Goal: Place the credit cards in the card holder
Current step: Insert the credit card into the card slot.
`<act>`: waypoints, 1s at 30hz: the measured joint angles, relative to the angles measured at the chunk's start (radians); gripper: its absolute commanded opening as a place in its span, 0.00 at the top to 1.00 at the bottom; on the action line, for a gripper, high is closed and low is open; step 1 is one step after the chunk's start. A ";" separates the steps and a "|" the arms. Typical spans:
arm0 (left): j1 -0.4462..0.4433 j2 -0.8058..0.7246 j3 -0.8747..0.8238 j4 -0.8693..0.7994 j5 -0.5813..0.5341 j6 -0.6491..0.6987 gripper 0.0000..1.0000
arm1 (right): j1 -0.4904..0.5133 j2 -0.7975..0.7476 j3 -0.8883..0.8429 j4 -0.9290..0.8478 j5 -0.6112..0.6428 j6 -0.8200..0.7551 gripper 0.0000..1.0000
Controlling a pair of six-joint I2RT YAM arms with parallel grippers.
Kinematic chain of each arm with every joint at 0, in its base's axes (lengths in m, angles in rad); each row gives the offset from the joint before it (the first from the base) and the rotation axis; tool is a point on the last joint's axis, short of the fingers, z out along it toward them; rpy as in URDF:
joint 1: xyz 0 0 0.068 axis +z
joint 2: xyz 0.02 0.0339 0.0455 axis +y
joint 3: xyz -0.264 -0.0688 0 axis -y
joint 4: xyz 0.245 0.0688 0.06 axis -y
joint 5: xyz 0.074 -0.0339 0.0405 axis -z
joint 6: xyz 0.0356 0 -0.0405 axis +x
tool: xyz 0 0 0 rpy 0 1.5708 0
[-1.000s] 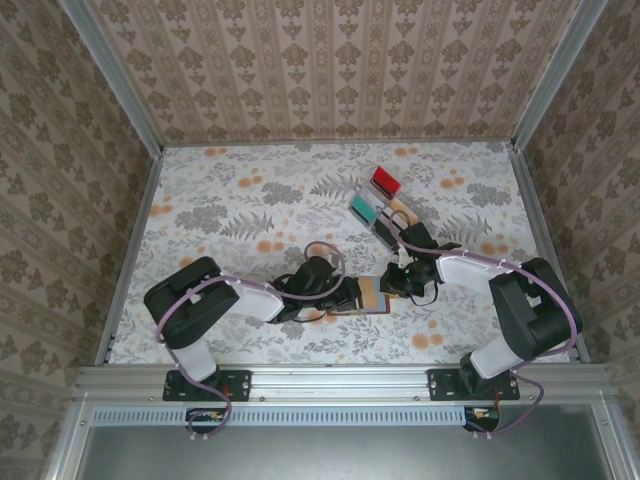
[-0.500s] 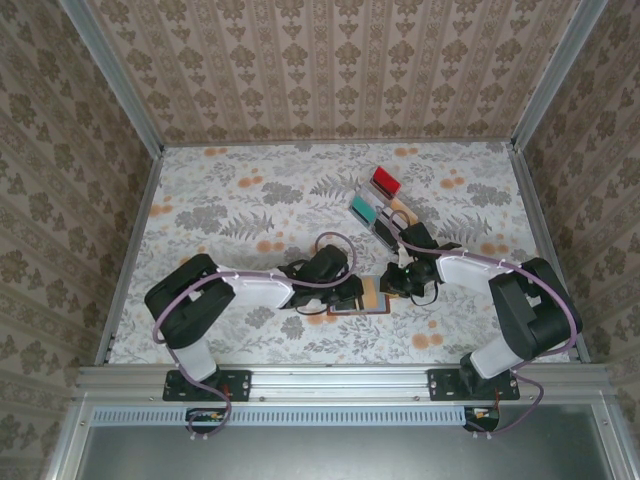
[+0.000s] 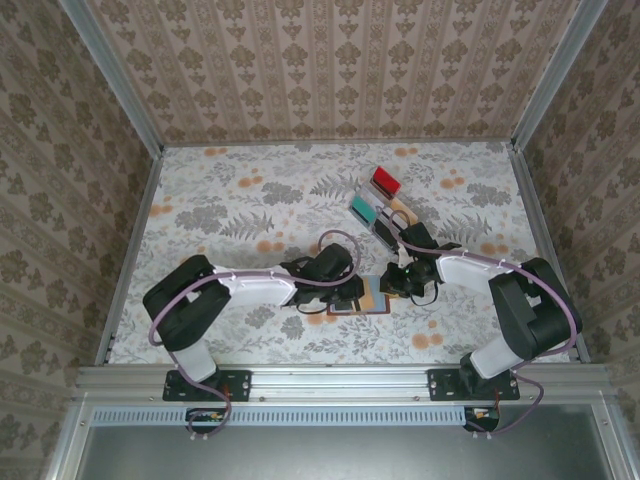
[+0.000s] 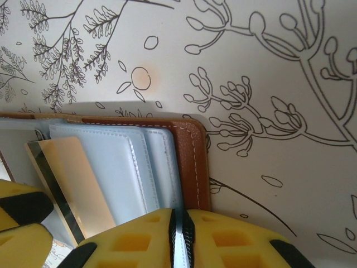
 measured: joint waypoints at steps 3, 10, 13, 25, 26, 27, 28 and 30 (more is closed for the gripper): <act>0.000 0.025 0.017 0.002 0.001 0.001 0.66 | 0.000 0.000 0.000 0.000 0.000 0.000 0.82; 0.000 0.078 0.073 0.003 0.031 0.029 0.65 | 0.000 0.000 0.000 0.000 0.000 0.000 0.82; 0.000 0.079 0.080 0.003 0.038 0.045 0.64 | 0.000 0.000 0.000 0.001 0.000 0.000 0.82; 0.000 -0.017 0.039 -0.010 0.003 0.051 0.59 | 0.000 0.000 0.000 0.001 0.000 0.000 0.81; 0.000 -0.017 0.039 -0.011 0.003 0.051 0.59 | 0.000 0.000 0.000 0.001 0.000 0.000 0.81; -0.001 -0.015 0.039 -0.011 0.004 0.048 0.59 | 0.000 0.000 0.000 0.001 0.000 0.000 0.81; -0.003 -0.011 0.040 -0.011 0.004 0.047 0.60 | 0.000 0.000 0.000 0.001 0.000 0.000 0.81; -0.006 0.000 0.043 -0.013 0.003 0.043 0.60 | 0.000 0.000 0.000 0.001 0.000 0.000 0.81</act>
